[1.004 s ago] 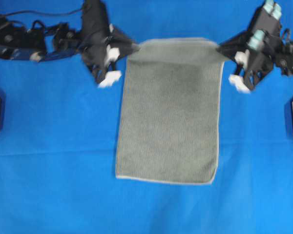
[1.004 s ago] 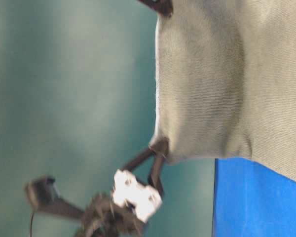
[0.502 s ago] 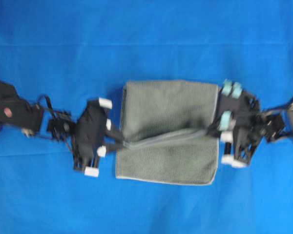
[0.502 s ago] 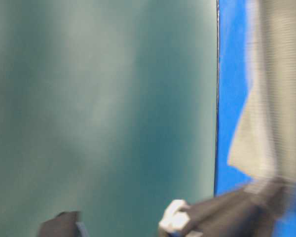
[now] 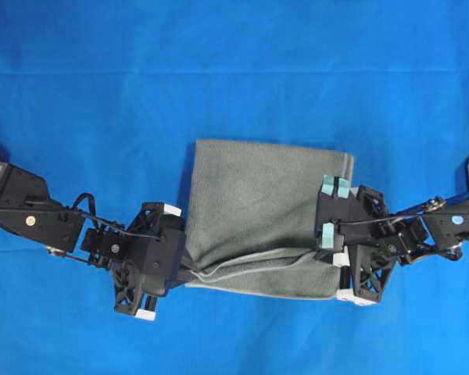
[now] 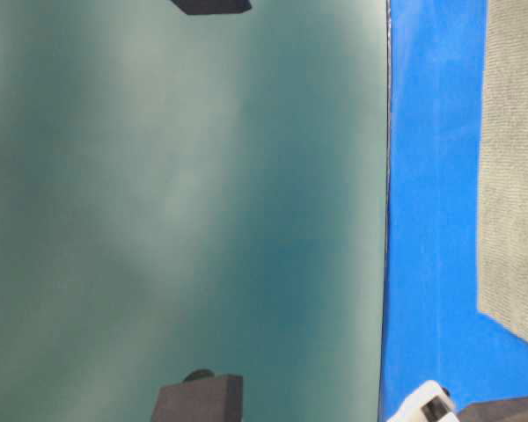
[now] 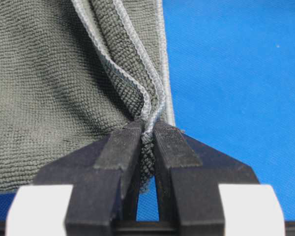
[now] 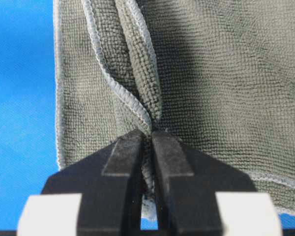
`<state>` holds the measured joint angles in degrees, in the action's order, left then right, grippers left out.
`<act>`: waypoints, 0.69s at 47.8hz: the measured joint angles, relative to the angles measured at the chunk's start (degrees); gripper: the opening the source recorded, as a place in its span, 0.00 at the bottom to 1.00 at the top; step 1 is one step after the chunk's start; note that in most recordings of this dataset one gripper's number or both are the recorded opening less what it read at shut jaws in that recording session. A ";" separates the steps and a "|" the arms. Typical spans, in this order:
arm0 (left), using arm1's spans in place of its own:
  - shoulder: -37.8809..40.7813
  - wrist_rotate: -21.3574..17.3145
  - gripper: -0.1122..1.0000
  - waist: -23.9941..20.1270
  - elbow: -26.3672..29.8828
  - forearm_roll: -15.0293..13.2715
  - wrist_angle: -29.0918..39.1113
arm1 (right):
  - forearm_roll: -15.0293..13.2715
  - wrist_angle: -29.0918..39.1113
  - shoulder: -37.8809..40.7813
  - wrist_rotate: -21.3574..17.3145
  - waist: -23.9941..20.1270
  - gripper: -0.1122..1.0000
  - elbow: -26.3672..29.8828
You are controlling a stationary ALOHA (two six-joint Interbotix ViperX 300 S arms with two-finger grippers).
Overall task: Fold a large towel.
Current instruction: 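Fold the top edge down over the bottom half with both grippers, then open both grippers to release the folded edge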
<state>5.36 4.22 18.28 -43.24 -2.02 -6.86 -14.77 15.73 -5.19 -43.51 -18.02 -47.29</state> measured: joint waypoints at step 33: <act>-6.06 -0.70 0.80 -0.09 0.26 0.09 6.68 | 0.09 6.68 -1.58 0.53 -4.83 0.66 7.12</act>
<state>-0.70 3.52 18.19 -42.98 -1.93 -0.18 -14.68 22.41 -6.77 -42.98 -22.85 -40.17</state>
